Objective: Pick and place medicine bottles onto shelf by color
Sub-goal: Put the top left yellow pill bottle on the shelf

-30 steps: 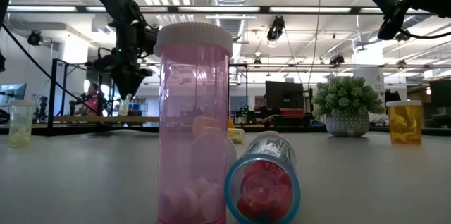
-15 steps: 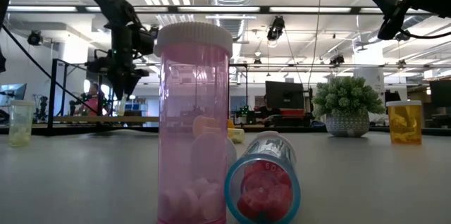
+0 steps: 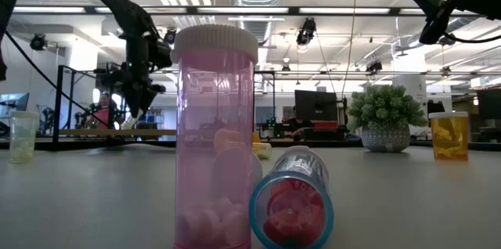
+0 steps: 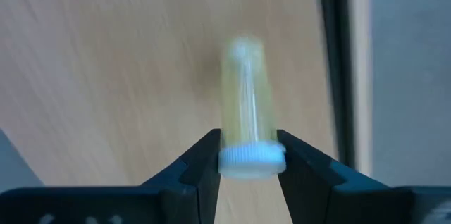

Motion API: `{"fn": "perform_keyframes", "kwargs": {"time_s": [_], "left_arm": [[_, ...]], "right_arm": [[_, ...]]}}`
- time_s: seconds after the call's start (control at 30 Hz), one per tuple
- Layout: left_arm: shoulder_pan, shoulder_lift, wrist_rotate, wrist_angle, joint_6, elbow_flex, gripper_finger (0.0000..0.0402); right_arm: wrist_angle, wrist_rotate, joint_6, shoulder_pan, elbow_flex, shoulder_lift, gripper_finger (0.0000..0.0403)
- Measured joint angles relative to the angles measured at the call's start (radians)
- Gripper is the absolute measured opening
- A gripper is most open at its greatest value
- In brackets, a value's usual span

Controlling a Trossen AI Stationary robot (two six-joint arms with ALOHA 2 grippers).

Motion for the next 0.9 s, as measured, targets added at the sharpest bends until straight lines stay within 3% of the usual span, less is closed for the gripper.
{"fn": "perform_keyframes", "kwargs": {"time_s": [0.37,0.9], "left_arm": [[0.008,-0.013,0.062,0.046,0.001,0.001,0.0108],[0.003,-0.022,0.406,0.144,0.035,-0.005,0.0108]], "right_arm": [[0.0,0.0,0.0,0.0,0.0,0.0,0.0206],[0.0,0.0,0.0,0.0,0.0,0.0,0.0206]]}}
